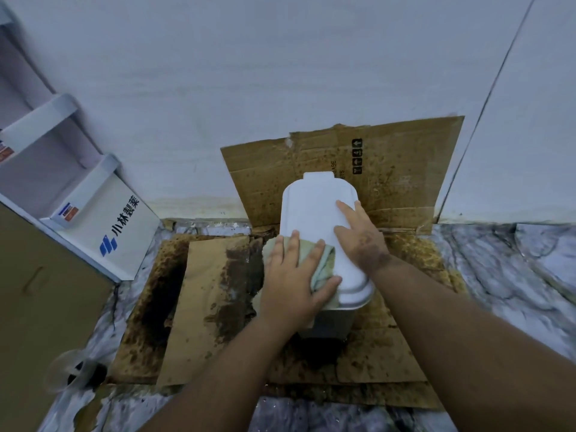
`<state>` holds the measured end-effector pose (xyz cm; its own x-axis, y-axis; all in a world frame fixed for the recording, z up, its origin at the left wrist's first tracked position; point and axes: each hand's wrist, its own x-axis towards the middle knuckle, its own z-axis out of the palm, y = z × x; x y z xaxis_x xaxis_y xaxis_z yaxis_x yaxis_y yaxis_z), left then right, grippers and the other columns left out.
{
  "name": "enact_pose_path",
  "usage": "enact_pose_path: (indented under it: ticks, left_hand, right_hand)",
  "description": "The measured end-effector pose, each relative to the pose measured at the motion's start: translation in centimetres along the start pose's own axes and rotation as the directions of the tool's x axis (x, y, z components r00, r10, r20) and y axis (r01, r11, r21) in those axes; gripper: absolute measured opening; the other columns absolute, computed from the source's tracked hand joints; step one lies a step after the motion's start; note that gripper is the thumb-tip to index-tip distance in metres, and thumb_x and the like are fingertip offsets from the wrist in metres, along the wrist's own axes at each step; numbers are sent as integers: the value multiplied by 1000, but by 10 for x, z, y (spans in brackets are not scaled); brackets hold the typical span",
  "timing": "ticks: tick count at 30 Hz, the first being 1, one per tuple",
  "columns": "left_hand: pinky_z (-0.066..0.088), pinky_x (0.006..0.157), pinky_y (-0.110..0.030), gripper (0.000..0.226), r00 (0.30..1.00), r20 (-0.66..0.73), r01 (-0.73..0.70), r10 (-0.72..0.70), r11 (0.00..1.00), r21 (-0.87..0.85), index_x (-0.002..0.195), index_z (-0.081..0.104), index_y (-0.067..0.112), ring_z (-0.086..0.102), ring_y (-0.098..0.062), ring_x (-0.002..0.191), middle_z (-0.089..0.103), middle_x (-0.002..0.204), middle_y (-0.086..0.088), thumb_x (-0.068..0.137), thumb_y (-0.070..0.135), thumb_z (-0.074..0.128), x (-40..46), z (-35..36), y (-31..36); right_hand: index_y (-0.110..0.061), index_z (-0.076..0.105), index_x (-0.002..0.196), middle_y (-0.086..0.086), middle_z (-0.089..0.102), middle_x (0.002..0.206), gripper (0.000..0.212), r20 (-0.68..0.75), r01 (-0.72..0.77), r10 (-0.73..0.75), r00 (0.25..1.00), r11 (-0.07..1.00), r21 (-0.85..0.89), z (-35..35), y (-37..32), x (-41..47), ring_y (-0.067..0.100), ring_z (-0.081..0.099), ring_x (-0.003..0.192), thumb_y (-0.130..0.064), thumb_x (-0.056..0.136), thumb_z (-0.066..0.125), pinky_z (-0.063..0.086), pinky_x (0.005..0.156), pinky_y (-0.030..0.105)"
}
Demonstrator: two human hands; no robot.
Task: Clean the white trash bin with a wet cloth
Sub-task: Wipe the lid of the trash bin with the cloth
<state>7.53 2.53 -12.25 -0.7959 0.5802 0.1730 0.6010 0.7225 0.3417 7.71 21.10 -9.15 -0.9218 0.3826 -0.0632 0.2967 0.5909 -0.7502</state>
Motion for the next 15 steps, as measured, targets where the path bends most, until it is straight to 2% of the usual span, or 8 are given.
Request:
enact_pose_path:
  ticks: [3,6,11,15]
  left_hand:
    - [4,125,-50,64,979,192,88,-61,987,-133,156,18,54,-13,-31,157,-8,172,4,98,68,39,35,-18,-7]
    - [3,124,-53,65,948,303,148,-95,976,-157,158,12,54,-17,-36,156,-16,171,3,99,66,39,80,-24,-17]
    - [3,125,-60,68,938,304,166,-169,985,36,159,2,50,-12,-47,154,-12,172,-7,100,68,28,165,-17,-16]
    - [3,123,-65,67,947,275,102,-167,966,236,160,-2,47,-7,-48,155,-8,172,-8,99,68,19,203,-9,2]
  right_hand:
    - [-29,31,155,8,10,167,58,-8,-18,19,1000,999,45,0,0,1,24,15,153,-20,101,48,20,115,29]
    - [-31,32,154,3,12,167,57,-29,-30,31,999,998,53,0,0,1,24,20,151,-21,100,49,19,112,24]
    - [-33,34,153,2,16,167,59,-55,-29,31,998,999,31,1,-1,4,21,20,151,-25,98,52,19,114,29]
    - [-29,34,154,3,19,166,67,-54,-14,16,998,999,35,2,-1,4,15,14,153,-39,89,47,15,100,16]
